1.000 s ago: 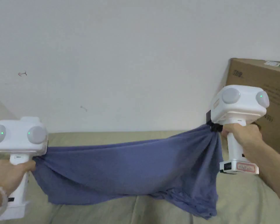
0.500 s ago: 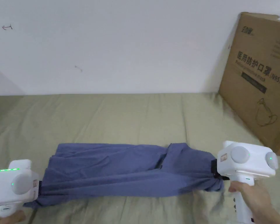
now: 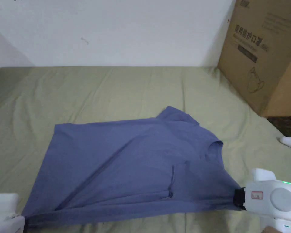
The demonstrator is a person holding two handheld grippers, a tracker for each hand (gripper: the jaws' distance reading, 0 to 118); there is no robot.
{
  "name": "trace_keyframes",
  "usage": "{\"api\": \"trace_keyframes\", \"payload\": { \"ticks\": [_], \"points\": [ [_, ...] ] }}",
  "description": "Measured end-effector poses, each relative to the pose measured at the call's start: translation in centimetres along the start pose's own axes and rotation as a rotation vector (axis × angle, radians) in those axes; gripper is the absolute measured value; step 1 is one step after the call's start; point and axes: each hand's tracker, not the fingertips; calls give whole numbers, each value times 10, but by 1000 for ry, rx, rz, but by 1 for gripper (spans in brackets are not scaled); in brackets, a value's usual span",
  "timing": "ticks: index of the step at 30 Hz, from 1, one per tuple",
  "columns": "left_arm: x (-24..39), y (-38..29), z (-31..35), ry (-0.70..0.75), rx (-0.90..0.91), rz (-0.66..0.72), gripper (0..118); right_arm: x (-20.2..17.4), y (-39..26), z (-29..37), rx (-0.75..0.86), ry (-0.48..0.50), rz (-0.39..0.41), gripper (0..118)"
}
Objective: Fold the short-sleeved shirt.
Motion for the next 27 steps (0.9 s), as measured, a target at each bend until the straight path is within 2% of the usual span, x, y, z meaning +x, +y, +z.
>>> {"api": "trace_keyframes", "payload": {
  "ticks": [3,7,9,10,12,13,14,15,16,19,20,21,22,23,24,27],
  "points": [
    [-10,-26,18,-28,-15,29,3,10,-40,19,-26,-35,25,2],
    [-11,-48,29,-18,5,33,3,17,-73,32,-53,-26,-1,2],
    [-12,-50,29,-21,15,45,4,13,-79,32,-43,-38,41,2],
    [-12,-51,30,-22,18,49,8,11,-79,33,-44,-45,54,2],
    [-10,-50,33,-1,31,52,39,8,-77,37,-25,-42,62,6],
    [-12,-50,34,1,30,46,57,7,-74,38,-13,-44,71,21],
    [-15,-51,37,0,37,48,80,6,-72,39,-2,-53,93,60],
    [-16,-50,41,-6,44,62,91,6,-70,40,-5,-64,117,91],
    [-19,-49,45,-17,47,74,92,6,-70,42,-1,-64,134,100],
    [-26,-49,62,-54,78,117,92,-1,-66,58,31,-56,203,100],
    [-28,-50,68,-77,88,132,88,-5,-67,64,42,-50,219,98],
    [-31,-52,73,-107,98,153,77,-11,-69,70,50,-35,238,93],
    [-32,-55,79,-132,102,174,54,-13,-70,73,47,-18,254,79],
    [-28,-57,89,-162,101,180,13,-15,-72,76,47,-10,253,38],
    [-28,-61,91,-163,95,180,0,-18,-76,79,48,2,252,0],
    [-23,-75,98,-182,48,195,0,-24,-90,81,37,-4,222,0]
  ]
}}
